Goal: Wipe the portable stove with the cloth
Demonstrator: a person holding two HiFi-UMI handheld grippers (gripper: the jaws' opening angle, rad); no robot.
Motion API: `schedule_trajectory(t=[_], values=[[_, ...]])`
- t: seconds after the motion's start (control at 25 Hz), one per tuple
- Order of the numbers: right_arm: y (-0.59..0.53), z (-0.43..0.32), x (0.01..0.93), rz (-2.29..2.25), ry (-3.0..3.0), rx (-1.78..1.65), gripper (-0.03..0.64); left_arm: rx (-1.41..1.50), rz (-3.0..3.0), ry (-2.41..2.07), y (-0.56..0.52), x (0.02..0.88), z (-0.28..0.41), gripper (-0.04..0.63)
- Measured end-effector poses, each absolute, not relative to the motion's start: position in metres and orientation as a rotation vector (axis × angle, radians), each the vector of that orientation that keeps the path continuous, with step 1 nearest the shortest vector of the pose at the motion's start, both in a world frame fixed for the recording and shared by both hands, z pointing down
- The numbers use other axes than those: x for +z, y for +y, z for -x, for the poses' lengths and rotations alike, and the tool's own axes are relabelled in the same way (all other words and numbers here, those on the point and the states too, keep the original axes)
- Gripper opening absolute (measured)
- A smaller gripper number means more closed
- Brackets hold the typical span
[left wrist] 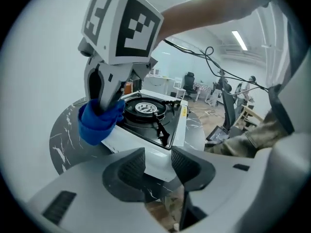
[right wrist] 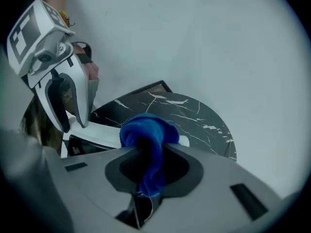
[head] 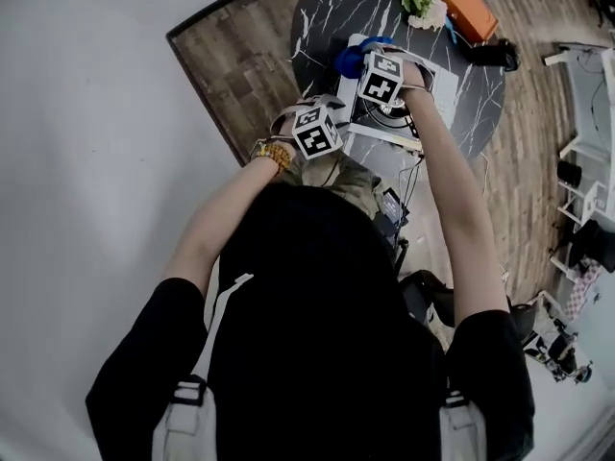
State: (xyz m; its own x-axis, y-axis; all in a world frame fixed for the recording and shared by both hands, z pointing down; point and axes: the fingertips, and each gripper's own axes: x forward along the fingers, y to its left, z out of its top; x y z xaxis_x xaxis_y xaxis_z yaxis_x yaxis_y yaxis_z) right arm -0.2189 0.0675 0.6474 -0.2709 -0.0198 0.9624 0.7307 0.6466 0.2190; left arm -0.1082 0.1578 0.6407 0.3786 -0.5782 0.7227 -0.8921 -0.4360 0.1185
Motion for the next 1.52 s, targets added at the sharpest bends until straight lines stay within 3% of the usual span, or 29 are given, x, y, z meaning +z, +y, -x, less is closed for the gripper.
schedule_trajectory(t=[0.28,0.4,0.48,0.56,0.8,0.88,1.12,1.28,1.44,1.52], values=[[0.070,0.223,0.648,0.562,-1.688,-0.737,0.031,0.797,-2.138,-1.295,0.152,0.639,0.107,0.170],[0.096,0.204,0.650,0.616,-1.682,-0.723,0.029,0.814,-2.121,-1.310,0.153,0.641,0.106,0.112],[0.115,0.188,0.649,0.643,-1.699,-0.699,0.028,0.809,-2.114,-1.330,0.154,0.641,0.109,0.112],[0.134,0.169,0.649,0.658,-1.712,-0.670,0.028,0.818,-2.110,-1.304,0.161,0.642,0.106,0.172],[0.160,0.140,0.644,0.684,-1.773,-0.441,0.029,0.873,-2.128,-1.219,0.195,0.645,0.086,0.195],[0.141,0.152,0.638,0.596,-1.852,-0.346,0.029,0.872,-2.120,-1.205,0.202,0.648,0.080,0.247],[0.098,0.176,0.646,0.493,-1.880,-0.424,0.029,0.891,-2.165,-1.263,0.177,0.640,0.064,0.305],[0.069,0.189,0.645,0.391,-1.901,-0.442,0.029,0.953,-2.154,-1.319,0.169,0.646,0.075,0.307],[0.084,0.181,0.654,0.452,-1.821,-0.698,0.029,1.039,-2.141,-1.354,0.157,0.652,0.090,0.339],[0.107,0.164,0.654,0.489,-1.830,-0.602,0.029,1.076,-2.135,-1.364,0.159,0.656,0.090,0.345]])
